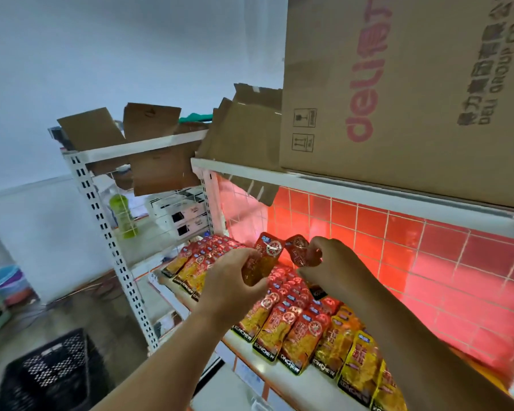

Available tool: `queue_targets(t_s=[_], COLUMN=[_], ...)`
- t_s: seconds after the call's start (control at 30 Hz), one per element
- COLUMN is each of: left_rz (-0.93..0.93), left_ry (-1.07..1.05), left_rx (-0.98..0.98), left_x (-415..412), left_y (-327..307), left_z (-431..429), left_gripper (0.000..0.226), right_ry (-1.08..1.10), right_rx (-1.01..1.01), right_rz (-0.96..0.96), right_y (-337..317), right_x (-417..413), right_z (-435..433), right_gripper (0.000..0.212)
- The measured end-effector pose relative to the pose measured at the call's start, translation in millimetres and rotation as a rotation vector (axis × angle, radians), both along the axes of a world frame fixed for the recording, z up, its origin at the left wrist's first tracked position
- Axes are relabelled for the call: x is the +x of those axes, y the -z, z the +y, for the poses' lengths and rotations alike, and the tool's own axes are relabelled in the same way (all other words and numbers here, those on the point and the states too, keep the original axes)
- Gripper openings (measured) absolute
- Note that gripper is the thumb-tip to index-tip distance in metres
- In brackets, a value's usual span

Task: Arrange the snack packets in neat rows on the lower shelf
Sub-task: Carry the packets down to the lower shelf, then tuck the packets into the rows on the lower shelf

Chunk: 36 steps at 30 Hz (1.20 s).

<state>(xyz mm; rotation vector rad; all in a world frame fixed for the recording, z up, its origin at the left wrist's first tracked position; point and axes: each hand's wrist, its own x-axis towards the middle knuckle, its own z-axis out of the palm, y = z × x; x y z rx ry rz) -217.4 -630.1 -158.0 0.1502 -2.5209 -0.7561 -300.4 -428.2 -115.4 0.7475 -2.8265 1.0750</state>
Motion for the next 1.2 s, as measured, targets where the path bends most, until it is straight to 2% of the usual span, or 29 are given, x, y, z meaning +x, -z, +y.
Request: queue_targets(t_s=[0.33, 0.47, 0.57, 0.87, 1.0, 1.2], left_rz=[-0.055, -0.036, -0.042, 0.009, 0.041, 0.033], left_ry=[-0.033, 0.008, 0.039, 0.291, 0.435, 0.475], left_rx=[0.026, 0.053, 0.043, -0.215, -0.166, -0.078], left_x=[-33.5, -38.2, -41.9, -58.7, -65.8, -69.5], left_y=[60.9, 94.3, 121.6, 189.6, 207.9, 215.3], left_z=[-18.5, -27.1, -35.0, -74.0, -89.0, -95.1], left_gripper=[0.056, 0.044, 0.043, 0.047, 0.050, 0.047], right_ry=[0.050, 0.128, 0.187, 0.527, 0.736, 0.972], right_rx=[-0.047, -0.031, -0.006, 0.045, 0.011, 0.093], right_rz=[-0.056, -0.031, -0.011, -0.067, -0.054, 0.051], right_y=[59.8, 87.9, 109.3, 187.7, 216.1, 237.7], right_x=[-34.2, -28.4, -20.9, 24.2, 50.0, 55.3], right_z=[-14.0, -13.2, -11.1, -33.5, -59.5, -96.2], right_gripper=[0.031, 0.034, 0.033, 0.037, 0.039, 0.039])
